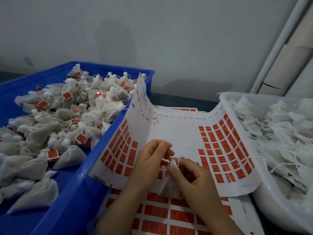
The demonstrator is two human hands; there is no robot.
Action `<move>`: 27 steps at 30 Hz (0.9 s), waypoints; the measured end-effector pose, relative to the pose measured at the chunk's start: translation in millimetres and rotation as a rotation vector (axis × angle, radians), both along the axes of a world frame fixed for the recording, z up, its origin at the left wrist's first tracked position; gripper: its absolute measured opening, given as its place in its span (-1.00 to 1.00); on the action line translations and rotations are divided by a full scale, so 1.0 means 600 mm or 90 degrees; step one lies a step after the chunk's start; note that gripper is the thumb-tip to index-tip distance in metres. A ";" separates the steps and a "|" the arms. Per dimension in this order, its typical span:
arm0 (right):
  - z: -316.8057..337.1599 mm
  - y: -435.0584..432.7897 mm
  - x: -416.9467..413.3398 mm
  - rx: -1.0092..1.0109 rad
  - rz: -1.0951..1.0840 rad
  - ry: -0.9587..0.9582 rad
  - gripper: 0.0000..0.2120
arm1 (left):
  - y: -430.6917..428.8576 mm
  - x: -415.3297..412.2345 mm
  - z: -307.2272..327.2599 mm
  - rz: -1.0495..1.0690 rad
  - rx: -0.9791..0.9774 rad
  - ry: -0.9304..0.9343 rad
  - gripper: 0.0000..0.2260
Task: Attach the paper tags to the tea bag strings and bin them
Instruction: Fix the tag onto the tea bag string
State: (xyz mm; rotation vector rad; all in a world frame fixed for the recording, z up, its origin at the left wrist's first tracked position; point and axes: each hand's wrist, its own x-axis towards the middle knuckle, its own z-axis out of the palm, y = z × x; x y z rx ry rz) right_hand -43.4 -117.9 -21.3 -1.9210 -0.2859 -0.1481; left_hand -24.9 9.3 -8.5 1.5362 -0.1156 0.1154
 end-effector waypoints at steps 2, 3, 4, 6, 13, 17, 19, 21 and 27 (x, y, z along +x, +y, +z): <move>0.000 -0.001 0.000 0.010 0.003 0.001 -0.78 | -0.001 0.001 -0.003 -0.001 0.033 0.022 -0.57; 0.000 -0.001 0.000 0.011 0.006 -0.002 -0.80 | 0.001 0.001 -0.003 -0.014 0.053 0.037 -0.53; 0.000 -0.001 0.000 0.013 0.012 -0.005 -0.82 | 0.003 0.001 -0.003 -0.036 0.066 0.051 -0.54; 0.001 -0.001 -0.001 0.016 0.021 -0.018 -0.83 | 0.005 0.002 -0.004 -0.069 0.069 0.069 -0.68; -0.005 -0.001 0.002 -0.014 0.014 -0.025 -0.81 | 0.011 0.002 -0.001 -0.058 -0.054 0.046 -0.77; -0.002 -0.002 0.004 -0.026 0.008 -0.011 -0.89 | 0.013 0.003 0.001 -0.034 -0.101 0.020 -0.81; -0.002 -0.002 0.004 -0.032 0.001 -0.004 -0.86 | 0.013 0.004 0.000 -0.016 -0.110 0.001 -0.78; -0.003 -0.003 0.005 -0.044 -0.007 0.007 -0.84 | 0.013 0.006 -0.002 0.011 -0.114 -0.019 -0.78; -0.006 -0.011 0.007 -0.073 0.000 -0.002 -0.87 | 0.017 0.015 -0.012 0.089 -0.140 -0.023 -0.69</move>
